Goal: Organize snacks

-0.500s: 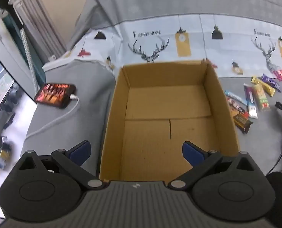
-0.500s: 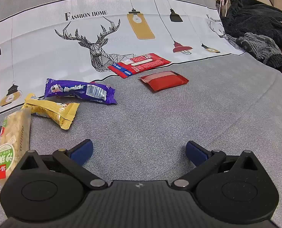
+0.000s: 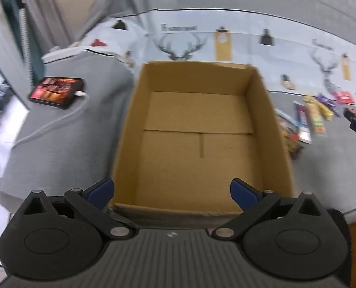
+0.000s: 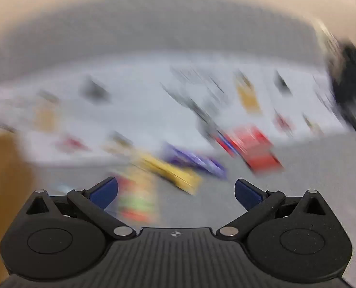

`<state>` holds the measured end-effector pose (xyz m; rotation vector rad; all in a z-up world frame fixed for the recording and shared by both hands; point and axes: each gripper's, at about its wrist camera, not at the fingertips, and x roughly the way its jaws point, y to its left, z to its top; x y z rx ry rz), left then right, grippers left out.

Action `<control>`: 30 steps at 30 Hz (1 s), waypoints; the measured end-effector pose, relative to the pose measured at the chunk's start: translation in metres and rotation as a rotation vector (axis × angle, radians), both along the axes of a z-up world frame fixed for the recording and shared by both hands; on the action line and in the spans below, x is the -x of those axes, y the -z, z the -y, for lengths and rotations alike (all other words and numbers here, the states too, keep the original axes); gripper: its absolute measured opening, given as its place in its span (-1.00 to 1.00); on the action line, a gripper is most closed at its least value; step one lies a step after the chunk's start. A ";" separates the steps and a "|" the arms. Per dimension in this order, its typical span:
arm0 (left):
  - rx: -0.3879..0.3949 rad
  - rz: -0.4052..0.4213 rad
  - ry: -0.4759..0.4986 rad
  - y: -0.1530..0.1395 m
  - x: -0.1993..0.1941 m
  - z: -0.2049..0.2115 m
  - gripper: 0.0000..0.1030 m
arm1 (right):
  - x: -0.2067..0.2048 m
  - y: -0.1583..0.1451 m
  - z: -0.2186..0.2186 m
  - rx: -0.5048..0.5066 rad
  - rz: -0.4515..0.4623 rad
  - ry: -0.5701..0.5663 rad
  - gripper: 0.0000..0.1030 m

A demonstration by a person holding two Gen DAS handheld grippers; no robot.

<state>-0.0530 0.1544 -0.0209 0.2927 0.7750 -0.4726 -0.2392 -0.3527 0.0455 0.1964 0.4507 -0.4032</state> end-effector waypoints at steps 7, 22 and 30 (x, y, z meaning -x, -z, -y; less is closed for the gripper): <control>0.015 -0.006 0.040 0.035 0.047 -0.036 1.00 | 0.053 -0.095 -0.136 -0.101 -0.069 -0.184 0.99; 0.060 0.058 0.124 0.058 0.188 -0.236 1.00 | 0.107 -0.121 -0.265 0.063 -0.102 -0.188 0.99; 0.036 -0.019 0.132 -0.020 0.167 -0.236 1.00 | 0.109 -0.128 -0.276 0.063 -0.118 -0.182 0.99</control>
